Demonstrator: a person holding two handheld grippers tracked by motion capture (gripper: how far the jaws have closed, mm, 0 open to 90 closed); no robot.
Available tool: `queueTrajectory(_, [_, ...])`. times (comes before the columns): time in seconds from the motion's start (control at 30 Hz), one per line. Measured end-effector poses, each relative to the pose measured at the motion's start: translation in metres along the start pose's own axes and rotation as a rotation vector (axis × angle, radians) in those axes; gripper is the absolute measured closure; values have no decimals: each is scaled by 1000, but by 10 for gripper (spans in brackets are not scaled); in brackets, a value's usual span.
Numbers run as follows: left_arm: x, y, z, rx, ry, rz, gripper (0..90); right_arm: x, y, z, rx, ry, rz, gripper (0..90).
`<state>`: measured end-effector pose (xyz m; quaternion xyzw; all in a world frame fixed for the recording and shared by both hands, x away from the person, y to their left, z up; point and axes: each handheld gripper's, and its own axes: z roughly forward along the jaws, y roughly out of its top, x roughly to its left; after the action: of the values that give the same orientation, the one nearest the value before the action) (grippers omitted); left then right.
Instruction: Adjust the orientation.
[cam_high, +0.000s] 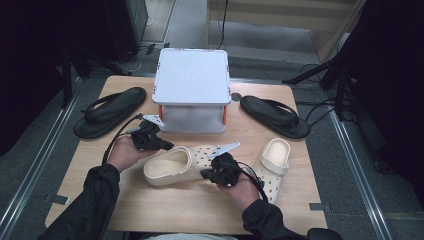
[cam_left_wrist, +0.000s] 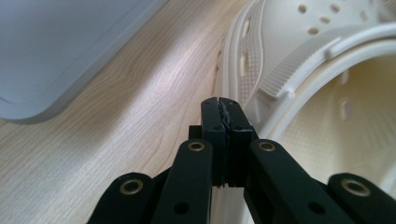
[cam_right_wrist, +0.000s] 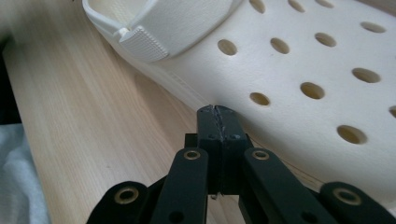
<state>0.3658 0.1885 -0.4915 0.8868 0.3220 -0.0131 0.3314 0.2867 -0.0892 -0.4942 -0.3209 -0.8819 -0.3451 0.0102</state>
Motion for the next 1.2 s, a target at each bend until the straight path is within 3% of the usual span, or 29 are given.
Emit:
queueTrajectory(0.2, [-10, -4, 1, 23, 27, 6, 899, -5, 0, 4, 36, 14, -14, 900])
queueTrajectory(0.37, [-13, -12, -3, 2, -2, -35, 898, -6, 0, 5, 30, -10, -7, 900])
queueTrajectory(0.6, [-17, -18, -6, -42, -37, -67, 899, -7, 2, 5, 14, -5, 11, 900])
queueTrajectory(0.7, [-21, -20, -5, -26, -33, -51, 899, -8, 2, 5, 10, -3, 17, 900])
queueTrajectory(0.9, [-26, -26, -9, -28, -21, -65, 898, -12, 6, 7, -1, -1, 33, 900])
queueTrajectory(1.03, [-28, -30, -11, -38, -11, -110, 897, -11, 10, 8, 8, -8, 35, 900])
queueTrajectory(1.2, [-31, -37, -15, -51, 9, -135, 897, -13, 17, 12, 11, -17, 34, 900])
